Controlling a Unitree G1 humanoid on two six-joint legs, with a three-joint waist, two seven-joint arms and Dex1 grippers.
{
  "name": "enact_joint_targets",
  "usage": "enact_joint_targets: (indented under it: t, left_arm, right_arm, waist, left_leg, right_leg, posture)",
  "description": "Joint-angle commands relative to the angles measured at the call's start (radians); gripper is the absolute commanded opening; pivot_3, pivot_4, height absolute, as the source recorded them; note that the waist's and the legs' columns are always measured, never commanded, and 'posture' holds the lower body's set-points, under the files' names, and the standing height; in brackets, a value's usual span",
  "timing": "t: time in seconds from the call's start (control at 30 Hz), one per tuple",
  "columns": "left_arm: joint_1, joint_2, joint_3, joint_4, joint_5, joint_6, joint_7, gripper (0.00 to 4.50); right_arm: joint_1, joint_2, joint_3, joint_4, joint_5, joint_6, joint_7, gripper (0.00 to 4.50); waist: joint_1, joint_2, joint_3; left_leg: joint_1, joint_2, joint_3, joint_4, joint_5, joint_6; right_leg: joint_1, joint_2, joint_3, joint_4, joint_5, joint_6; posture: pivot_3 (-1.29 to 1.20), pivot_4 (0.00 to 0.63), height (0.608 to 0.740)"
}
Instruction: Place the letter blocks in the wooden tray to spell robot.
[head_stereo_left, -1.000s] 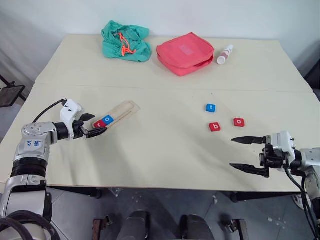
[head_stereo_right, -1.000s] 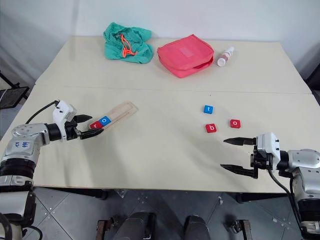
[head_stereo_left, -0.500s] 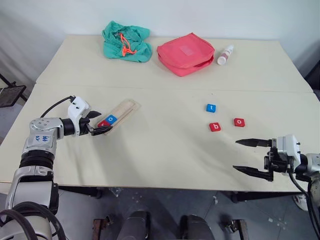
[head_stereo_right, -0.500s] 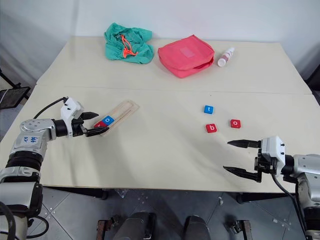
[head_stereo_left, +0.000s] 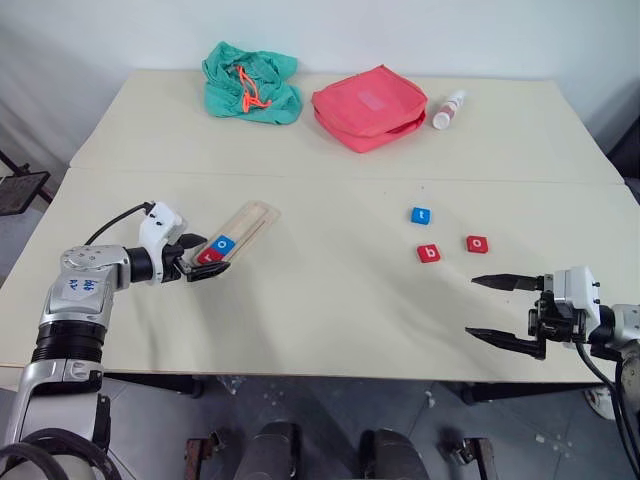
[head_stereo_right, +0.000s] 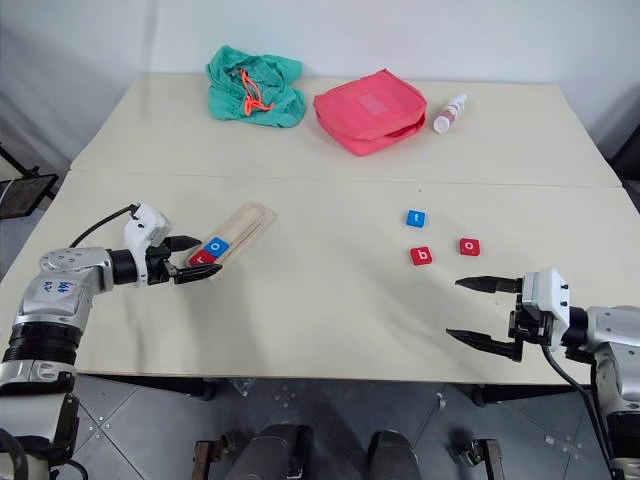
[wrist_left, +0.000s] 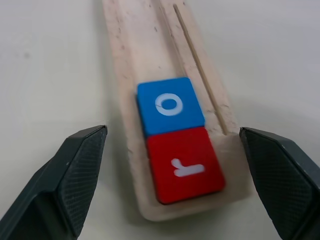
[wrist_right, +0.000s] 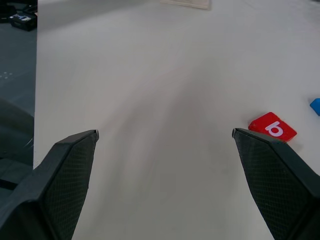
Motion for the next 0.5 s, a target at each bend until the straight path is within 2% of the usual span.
enact_joint_targets:
  t: [0.03,0.17,0.5]
  left_arm:
    - [0.027,0.009,0.035,-0.108,-0.025,0.062,0.041,4.5]
    - [0.066,0.001,0.037,-0.162,-0.029,0.105,0.082,4.5]
    - [0.064,-0.008,-0.013,-0.146,0.009,0.116,0.116,4.5]
  right_arm:
    - [-0.009,-0.011,-0.018,-0.009,0.002,-0.001,-0.005,4.47]
    - [-0.024,-0.004,-0.007,0.009,-0.01,-0.007,-0.007,4.47]
    - [-0.063,0.009,0.003,0.033,-0.028,-0.013,-0.008,4.47]
  waist:
    - [-0.001,0.0,0.0]
    - [-0.001,0.0,0.0]
    - [0.001,0.0,0.0]
  left_leg:
    - [0.0,0.0,0.0,0.0,0.0,0.0]
    - [0.0,0.0,0.0,0.0,0.0,0.0]
    - [0.0,0.0,0.0,0.0,0.0,0.0]
  right_leg:
    - [0.0,0.0,0.0,0.0,0.0,0.0]
    - [0.0,0.0,0.0,0.0,0.0,0.0]
    - [0.0,0.0,0.001,0.0,0.0,0.0]
  posture:
    - [0.0,0.15,0.74]
    - [0.0,0.15,0.74]
    - [0.0,0.15,0.74]
